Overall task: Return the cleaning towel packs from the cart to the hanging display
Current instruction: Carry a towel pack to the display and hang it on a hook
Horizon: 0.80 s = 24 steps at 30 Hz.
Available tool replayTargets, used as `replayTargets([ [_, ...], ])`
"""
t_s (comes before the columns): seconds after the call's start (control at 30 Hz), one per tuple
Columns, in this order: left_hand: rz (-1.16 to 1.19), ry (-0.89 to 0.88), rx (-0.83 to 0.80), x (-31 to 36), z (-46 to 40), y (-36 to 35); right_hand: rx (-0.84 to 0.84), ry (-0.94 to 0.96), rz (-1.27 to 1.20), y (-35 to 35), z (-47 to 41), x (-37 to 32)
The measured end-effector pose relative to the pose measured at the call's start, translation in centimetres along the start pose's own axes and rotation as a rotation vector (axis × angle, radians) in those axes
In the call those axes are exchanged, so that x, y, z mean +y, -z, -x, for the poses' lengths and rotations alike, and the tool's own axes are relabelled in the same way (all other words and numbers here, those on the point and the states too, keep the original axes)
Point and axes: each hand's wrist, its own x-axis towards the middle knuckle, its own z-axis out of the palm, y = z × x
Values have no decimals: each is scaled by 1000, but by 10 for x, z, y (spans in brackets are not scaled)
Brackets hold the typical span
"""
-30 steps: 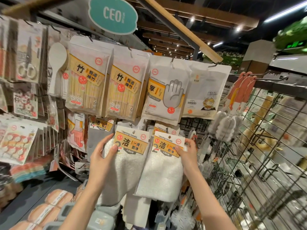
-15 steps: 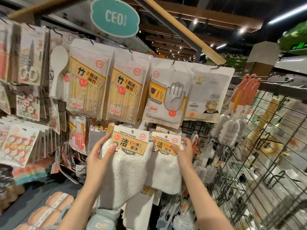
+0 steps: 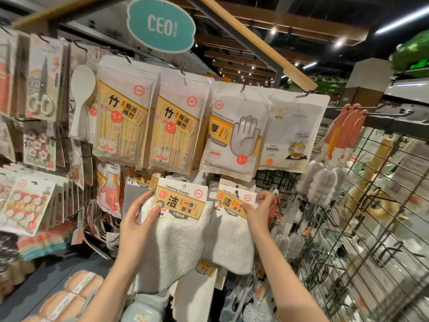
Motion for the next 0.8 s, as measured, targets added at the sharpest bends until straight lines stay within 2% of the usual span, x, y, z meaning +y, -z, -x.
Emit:
replayTargets([
  [0.1, 4, -2, 7, 1, 1, 2, -28, 44, 87, -7, -7, 1],
  [0.53, 17, -10, -3, 3, 1, 2, -109, -62, 265, -4, -7, -3],
  [0.7, 32, -6, -42, 2, 2, -11, -103, 55, 294, 9, 11, -14],
  [0.8, 54, 11, -67, -1, 2, -23, -154, 119, 189, 12, 22, -28],
])
